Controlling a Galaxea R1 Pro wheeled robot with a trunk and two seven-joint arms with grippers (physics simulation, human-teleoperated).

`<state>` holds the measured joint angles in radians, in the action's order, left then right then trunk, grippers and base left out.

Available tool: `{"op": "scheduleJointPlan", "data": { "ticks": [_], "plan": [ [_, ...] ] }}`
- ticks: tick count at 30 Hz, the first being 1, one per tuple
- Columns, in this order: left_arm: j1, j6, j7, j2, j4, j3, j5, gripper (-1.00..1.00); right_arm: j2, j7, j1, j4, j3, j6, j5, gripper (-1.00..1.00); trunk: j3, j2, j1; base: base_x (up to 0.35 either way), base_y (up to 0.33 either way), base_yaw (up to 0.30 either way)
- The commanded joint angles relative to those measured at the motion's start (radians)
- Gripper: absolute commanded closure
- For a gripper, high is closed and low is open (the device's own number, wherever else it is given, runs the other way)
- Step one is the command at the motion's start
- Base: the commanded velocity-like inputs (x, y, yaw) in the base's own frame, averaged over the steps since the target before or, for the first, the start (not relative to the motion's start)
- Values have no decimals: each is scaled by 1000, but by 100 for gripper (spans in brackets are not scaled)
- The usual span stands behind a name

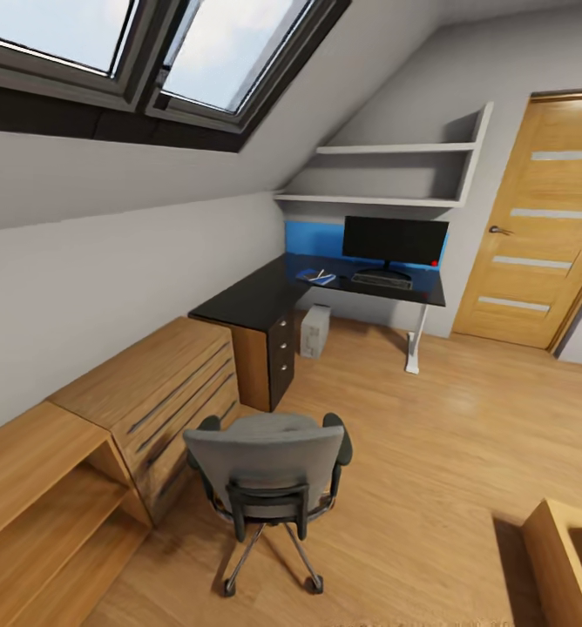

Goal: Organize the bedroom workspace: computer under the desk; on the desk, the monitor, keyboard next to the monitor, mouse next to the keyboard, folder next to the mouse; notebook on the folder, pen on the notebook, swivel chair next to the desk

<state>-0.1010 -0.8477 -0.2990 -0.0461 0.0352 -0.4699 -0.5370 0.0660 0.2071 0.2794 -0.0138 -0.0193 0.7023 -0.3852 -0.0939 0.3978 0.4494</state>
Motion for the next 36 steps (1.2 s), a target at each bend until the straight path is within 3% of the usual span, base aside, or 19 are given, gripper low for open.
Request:
{"op": "scheduleJointPlan", "data": {
  "ticks": [1,18,36],
  "plan": [
    [0,-2,-7,0,0,-9,-4,-100,0,8,1,-1,-2,2,-11,-100,-2,2,1,0,0,-293],
    [0,-2,-8,0,0,-9,-5,-100,0,8,1,-1,-2,2,-11,-100,-2,2,1,0,69,-293],
    [0,-2,-8,0,0,-9,-5,-100,0,8,1,-1,-1,2,-12,-100,-2,2,1,0,267,-276]
  ]
}}
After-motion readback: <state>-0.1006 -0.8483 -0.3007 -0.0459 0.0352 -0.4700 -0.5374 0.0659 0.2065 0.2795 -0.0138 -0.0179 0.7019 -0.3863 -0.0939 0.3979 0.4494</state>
